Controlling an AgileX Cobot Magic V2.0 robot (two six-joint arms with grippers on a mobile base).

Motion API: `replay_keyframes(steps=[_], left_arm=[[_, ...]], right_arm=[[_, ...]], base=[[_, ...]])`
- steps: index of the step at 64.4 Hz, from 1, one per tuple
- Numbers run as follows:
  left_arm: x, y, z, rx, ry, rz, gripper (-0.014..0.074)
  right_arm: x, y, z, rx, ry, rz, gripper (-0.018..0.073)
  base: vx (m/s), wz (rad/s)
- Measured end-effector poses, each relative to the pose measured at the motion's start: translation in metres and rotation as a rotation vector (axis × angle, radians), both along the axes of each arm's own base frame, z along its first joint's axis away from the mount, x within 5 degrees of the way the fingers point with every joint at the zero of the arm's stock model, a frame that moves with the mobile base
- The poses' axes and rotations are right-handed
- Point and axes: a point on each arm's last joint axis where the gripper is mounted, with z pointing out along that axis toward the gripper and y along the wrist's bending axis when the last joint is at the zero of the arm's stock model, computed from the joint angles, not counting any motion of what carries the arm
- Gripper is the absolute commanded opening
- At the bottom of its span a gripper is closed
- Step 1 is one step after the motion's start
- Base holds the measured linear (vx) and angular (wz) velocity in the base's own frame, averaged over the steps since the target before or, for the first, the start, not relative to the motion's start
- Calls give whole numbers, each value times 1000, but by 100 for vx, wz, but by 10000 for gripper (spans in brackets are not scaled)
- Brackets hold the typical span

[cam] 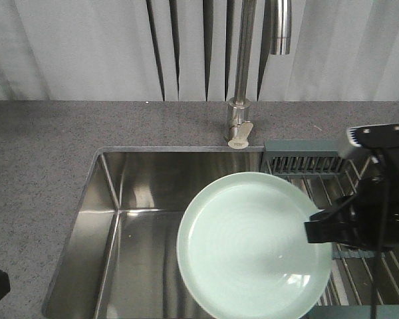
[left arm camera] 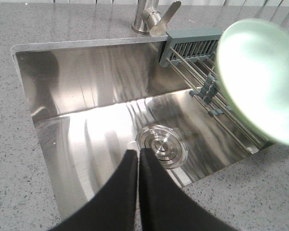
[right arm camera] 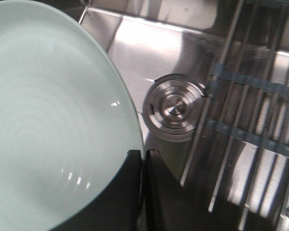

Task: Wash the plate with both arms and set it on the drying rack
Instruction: 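Move the plate under the faucet with the right gripper, swirling it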

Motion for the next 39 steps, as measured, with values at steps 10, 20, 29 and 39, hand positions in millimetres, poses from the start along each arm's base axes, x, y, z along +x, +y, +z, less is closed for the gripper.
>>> replay_keyframes(steps=[10, 20, 29, 39], left_arm=[[0, 0, 0, 0, 0, 0, -5], [0, 0, 0, 0, 1, -1, -5], [0, 0, 0, 0, 1, -1, -5], [0, 0, 0, 0, 1, -1, -5]], right_arm=[[24, 36, -22, 65, -4, 55, -4], [70, 42, -42, 56, -2, -24, -4], [110, 12, -41, 37, -5, -140, -4], [107, -30, -32, -65, 62, -167, -4]], base=[[0, 0], [0, 0], [0, 0], [0, 0]])
